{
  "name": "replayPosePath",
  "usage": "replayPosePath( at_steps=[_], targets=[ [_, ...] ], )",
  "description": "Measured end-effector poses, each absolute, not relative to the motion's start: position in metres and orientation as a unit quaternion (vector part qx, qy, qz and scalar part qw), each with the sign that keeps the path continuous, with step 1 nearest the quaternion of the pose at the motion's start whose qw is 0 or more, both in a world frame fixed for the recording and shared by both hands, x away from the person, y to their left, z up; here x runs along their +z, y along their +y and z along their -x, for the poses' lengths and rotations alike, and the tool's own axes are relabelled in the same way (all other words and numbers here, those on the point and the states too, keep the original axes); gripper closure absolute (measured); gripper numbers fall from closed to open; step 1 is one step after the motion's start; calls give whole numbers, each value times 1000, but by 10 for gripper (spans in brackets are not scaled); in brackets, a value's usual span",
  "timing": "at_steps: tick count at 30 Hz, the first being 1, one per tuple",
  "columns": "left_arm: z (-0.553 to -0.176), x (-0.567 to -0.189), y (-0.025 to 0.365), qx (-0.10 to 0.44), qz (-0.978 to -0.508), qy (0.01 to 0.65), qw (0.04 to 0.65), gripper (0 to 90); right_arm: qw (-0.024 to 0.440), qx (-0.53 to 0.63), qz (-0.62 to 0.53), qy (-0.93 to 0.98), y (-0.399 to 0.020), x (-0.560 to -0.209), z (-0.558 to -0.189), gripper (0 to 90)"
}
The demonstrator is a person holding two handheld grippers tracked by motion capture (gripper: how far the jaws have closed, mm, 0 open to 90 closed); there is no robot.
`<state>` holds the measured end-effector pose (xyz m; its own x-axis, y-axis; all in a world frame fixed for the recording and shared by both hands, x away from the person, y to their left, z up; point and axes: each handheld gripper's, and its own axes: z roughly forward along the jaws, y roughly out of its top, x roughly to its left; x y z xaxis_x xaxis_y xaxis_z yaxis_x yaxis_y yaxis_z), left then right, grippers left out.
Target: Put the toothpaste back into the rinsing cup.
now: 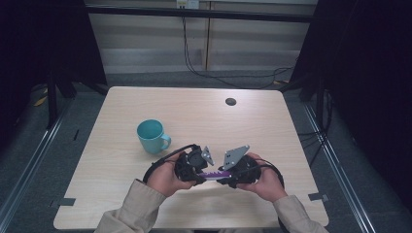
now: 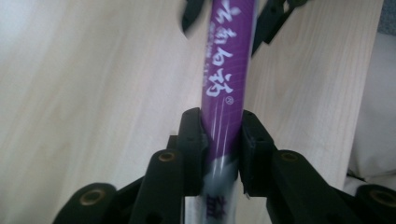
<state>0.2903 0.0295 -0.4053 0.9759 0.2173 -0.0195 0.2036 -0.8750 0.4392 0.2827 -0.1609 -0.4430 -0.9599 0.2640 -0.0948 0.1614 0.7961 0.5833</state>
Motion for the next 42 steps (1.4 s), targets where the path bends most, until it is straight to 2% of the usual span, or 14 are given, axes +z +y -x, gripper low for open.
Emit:
replayPosePath(
  at_steps=[3, 7, 10, 11, 16, 27, 35, 42],
  targets=[
    [-292, -407, 28, 11, -970, 96, 222, 707, 78, 284, -114, 949, -158, -443, -280, 662],
    [-297, -410, 33, 17, -954, 95, 282, 646, 67, 289, -134, 945, -164, -443, -278, 689],
    [-301, -410, 36, 25, -949, 112, 292, 433, 69, 296, -150, 941, -170, -444, -277, 703],
    [-302, -409, 38, 33, -947, 115, 298, 392, 70, 295, -155, 940, -171, -444, -276, 704],
    [-306, -404, 50, 38, -935, 138, 326, 283, 72, 290, -174, 938, -184, -444, -278, 705],
    [-316, -415, 84, 32, -921, 212, 325, 254, 84, 291, -193, 933, -196, -443, -279, 705],
    [-317, -425, 102, 25, -910, 238, 339, 251, 92, 295, -203, 929, -205, -435, -282, 705],
    [-314, -436, 100, 16, -908, 244, 339, 250, 98, 311, -216, 920, -212, -431, -285, 705]
  ],
)
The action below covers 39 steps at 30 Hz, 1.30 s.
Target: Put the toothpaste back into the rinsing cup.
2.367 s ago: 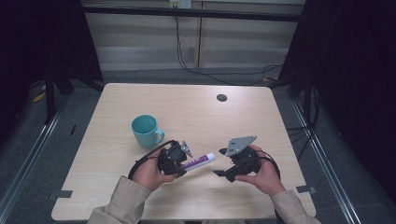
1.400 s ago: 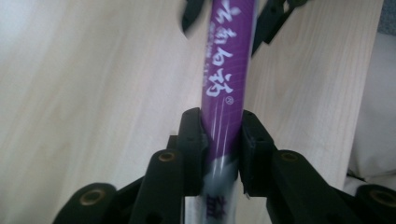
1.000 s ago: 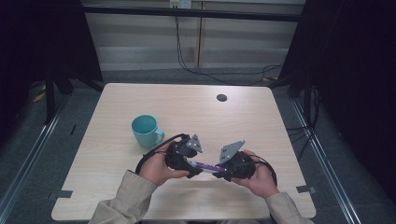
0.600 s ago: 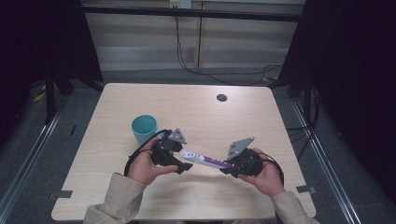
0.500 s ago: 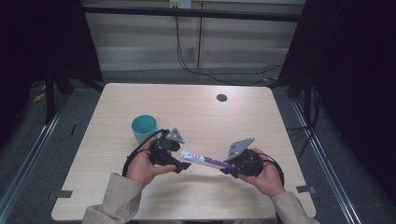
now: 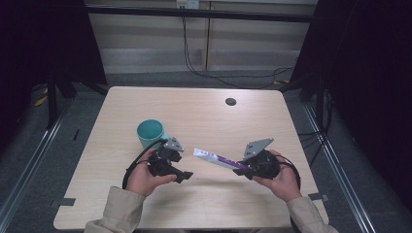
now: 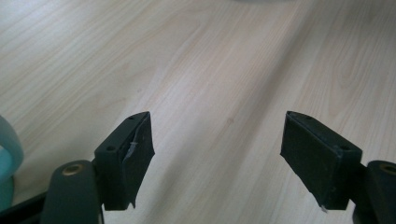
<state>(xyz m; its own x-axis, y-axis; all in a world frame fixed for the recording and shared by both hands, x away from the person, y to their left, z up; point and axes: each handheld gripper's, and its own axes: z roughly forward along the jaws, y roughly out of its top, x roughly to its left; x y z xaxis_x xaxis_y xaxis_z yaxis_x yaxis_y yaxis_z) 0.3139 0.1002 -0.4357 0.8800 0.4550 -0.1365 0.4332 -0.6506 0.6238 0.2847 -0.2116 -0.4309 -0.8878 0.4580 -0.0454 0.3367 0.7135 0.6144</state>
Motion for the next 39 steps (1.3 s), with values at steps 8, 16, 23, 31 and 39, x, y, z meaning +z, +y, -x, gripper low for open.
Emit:
replayPosePath(
  at_steps=[8, 16, 23, 31, 39],
  targets=[
    [-310, -440, 93, 5, -900, 246, 360, 251, 100, 328, -220, 913, -203, -428, -289, 704],
    [-308, -443, 81, 0, -890, 247, 383, 250, 99, 349, -223, 905, -191, -427, -290, 704],
    [-307, -441, 73, -2, -881, 248, 403, 249, 100, 352, -223, 903, -183, -432, -292, 702],
    [-307, -431, 66, 0, -866, 248, 435, 259, 97, 364, -236, 896, -181, -437, -291, 699],
    [-310, -427, 67, -7, -855, 263, 446, 292, 86, 389, -255, 881, -181, -442, -295, 699]
  ],
)
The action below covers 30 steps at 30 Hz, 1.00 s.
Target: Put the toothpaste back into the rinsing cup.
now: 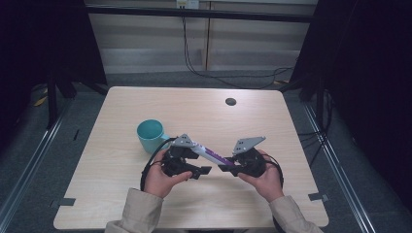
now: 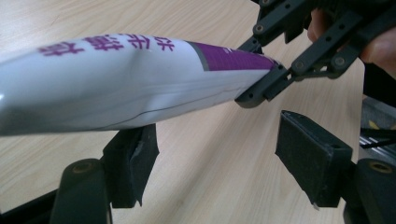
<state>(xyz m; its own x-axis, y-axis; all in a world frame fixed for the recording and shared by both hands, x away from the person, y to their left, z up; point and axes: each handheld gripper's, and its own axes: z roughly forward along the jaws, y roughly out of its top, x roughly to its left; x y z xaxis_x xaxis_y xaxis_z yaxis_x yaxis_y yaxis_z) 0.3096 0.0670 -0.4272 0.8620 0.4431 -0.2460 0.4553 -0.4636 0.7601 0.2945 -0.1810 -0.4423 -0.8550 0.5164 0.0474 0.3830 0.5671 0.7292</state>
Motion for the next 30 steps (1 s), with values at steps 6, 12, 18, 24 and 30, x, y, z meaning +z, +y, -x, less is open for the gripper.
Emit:
replayPosePath(
  at_steps=[6, 12, 18, 24, 30],
  targets=[
    [-313, -428, 65, -7, -844, 277, 459, 293, 89, 394, -260, 877, -177, -444, -292, 699],
    [-314, -425, 67, -10, -829, 294, 476, 317, 90, 400, -269, 872, -175, -444, -291, 699],
    [-314, -422, 66, -7, -821, 300, 485, 339, 87, 405, -274, 868, -173, -446, -292, 699],
    [-315, -421, 66, -5, -811, 309, 497, 380, 82, 413, -277, 864, -171, -446, -291, 698],
    [-316, -422, 67, -11, -792, 320, 520, 419, 72, 414, -270, 866, -165, -449, -291, 697]
  ],
)
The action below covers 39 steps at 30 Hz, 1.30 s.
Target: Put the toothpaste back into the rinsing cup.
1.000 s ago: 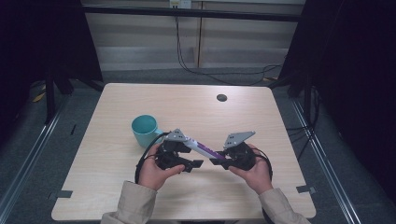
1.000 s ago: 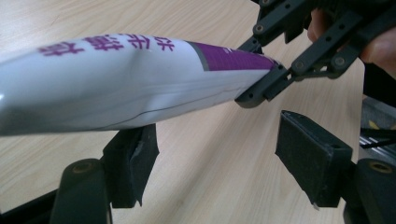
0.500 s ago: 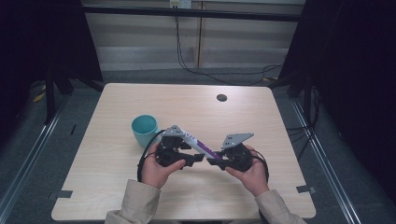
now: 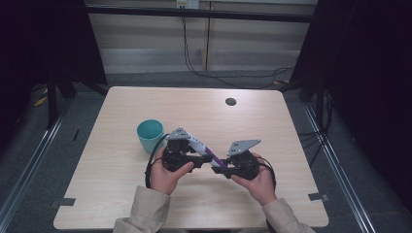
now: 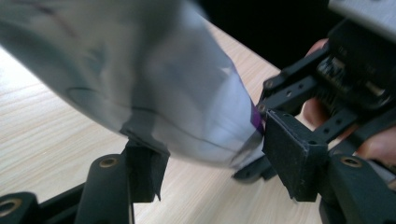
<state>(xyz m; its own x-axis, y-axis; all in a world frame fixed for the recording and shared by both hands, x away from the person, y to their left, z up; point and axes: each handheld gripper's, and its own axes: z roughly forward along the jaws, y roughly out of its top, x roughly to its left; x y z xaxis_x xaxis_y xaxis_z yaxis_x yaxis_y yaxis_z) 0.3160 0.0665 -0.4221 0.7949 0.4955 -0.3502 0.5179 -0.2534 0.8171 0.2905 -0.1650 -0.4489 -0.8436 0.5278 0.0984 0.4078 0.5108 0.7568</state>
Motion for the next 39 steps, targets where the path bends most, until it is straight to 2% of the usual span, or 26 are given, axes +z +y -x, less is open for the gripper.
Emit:
replayPosePath(
  at_steps=[8, 12, 16, 28, 39],
  targets=[
    [-315, -416, 65, -22, -777, 309, 549, 530, 66, 418, -269, 865, -158, -452, -291, 694],
    [-313, -413, 62, -27, -773, 300, 559, 629, 50, 427, -274, 860, -154, -455, -291, 682],
    [-311, -410, 60, -21, -772, 300, 560, 709, 53, 435, -274, 856, -153, -456, -290, 643],
    [-311, -404, 69, 9, -774, 309, 553, 740, 63, 433, -274, 857, -158, -459, -289, 491],
    [-313, -405, 74, 28, -767, 323, 554, 740, 51, 450, -270, 850, -158, -461, -289, 510]
  ],
)
